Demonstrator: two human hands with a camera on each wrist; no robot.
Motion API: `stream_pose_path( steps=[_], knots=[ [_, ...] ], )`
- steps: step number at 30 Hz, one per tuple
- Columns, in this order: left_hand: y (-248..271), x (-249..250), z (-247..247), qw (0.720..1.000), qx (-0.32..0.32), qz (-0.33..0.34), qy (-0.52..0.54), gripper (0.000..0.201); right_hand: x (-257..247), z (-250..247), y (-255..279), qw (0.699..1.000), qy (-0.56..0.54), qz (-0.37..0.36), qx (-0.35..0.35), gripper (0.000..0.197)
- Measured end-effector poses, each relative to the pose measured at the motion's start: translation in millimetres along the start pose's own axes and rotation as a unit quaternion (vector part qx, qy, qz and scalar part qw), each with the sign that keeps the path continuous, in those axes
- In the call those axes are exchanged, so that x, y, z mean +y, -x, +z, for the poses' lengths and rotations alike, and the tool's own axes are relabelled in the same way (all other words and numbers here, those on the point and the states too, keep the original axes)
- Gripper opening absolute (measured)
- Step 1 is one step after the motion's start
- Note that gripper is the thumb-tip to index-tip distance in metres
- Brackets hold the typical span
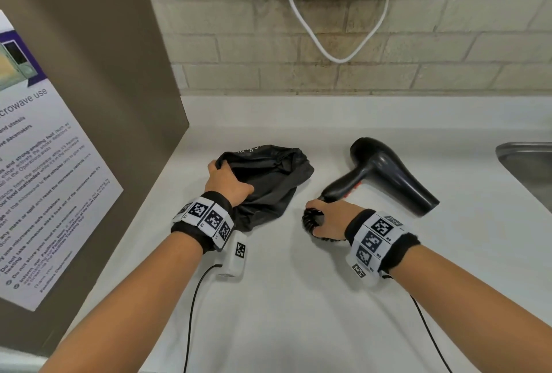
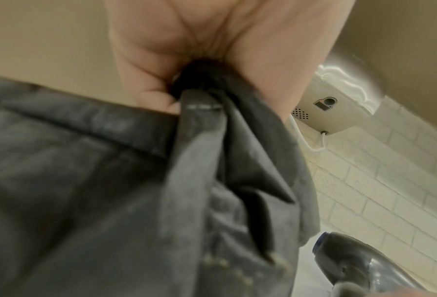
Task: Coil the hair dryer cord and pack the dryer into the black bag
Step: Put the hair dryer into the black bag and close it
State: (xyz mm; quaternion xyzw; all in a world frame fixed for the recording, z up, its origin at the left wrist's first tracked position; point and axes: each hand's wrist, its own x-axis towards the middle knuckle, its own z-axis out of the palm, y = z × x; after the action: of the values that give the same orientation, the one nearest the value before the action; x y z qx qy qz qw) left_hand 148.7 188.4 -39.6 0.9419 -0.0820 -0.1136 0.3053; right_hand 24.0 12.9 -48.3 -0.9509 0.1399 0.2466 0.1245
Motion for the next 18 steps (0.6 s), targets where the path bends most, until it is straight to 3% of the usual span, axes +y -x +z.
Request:
stream_pose_path(
  steps=[5,11,18],
  knots=[
    [5.2,6.3,4.2,0.999,-0.035,0.004,-0.011,0.074,8.8,-0.1,4.2,0.999,-0.021,0.010,-0.023,0.059],
    [7.9,10.9,12.7,0.998,-0.061,0.008,-0.023,0.074,30.0,8.7,4.2,0.999,-0.040,0.017,0.014,0.052],
    [10.8,24.3,24.3,0.997,-0.072,0.013,-0.030,0.073,40.4,-5.1,-10.5,0.982,-0.126,0.114,0.077,0.075]
  ],
)
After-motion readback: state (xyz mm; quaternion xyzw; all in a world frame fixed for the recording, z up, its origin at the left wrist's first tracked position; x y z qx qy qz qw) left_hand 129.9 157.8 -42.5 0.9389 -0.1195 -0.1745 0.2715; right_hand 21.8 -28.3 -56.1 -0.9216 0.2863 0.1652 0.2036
